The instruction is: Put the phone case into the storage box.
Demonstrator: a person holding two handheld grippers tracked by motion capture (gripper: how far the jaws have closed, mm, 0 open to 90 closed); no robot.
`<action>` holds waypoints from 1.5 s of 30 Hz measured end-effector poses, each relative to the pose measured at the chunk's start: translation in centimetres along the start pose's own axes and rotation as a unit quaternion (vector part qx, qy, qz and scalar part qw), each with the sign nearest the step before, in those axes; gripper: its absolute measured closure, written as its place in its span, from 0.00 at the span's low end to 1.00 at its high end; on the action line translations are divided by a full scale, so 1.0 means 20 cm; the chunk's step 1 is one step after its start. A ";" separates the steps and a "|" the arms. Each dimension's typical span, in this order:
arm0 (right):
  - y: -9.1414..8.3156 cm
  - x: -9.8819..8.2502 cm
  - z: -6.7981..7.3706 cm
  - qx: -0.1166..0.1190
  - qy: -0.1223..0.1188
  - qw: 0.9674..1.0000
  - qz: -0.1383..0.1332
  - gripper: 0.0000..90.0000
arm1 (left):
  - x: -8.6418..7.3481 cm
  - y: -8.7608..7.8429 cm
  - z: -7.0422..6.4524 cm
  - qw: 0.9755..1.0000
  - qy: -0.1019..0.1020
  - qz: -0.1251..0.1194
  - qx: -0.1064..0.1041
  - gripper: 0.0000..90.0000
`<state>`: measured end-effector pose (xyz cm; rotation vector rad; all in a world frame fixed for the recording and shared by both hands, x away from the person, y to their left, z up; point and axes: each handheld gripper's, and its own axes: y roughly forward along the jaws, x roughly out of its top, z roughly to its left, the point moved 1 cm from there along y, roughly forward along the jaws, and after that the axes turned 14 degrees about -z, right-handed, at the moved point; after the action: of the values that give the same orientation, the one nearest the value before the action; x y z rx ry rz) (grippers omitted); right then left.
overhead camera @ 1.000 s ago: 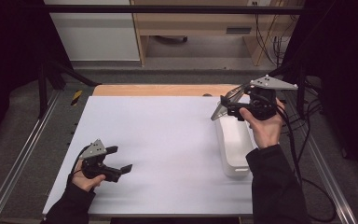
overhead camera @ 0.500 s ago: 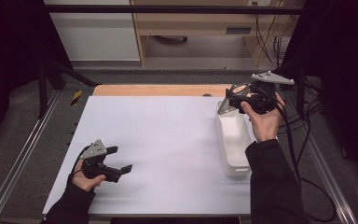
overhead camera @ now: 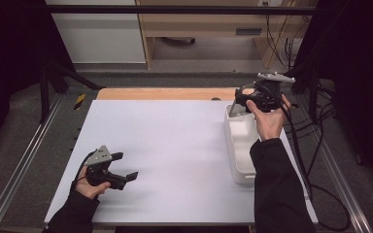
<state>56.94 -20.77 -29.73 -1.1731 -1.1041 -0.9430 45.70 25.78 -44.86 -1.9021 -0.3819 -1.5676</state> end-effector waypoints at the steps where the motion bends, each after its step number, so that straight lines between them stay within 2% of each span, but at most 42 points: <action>1: 0.01 0.00 0.00 -0.004 0.000 1.000 0.002 0.13 | 0.00 0.00 0.00 1.000 0.000 0.000 0.000 0.02; 8: 0.10 -0.04 -0.01 -0.021 0.010 1.000 0.016 0.13 | 0.00 0.00 0.00 1.000 0.002 0.000 -0.002 0.02; 20: 0.23 -0.11 -0.02 -0.051 0.010 0.998 0.041 0.13 | 0.00 0.00 0.00 1.000 0.005 0.001 -0.002 0.02; 30: 0.29 -0.15 -0.03 -0.066 0.015 0.996 0.055 0.13 | -0.01 0.01 0.00 1.000 0.007 0.001 -0.003 0.02; 45: 0.38 -0.22 -0.01 -0.079 0.013 0.994 0.076 0.13 | -0.01 0.01 0.00 1.000 0.009 0.004 -0.004 0.02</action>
<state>63.30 -19.83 -35.61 -1.3507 -0.9185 -0.9378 45.76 25.64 -45.08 -1.8917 -0.3619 -1.5822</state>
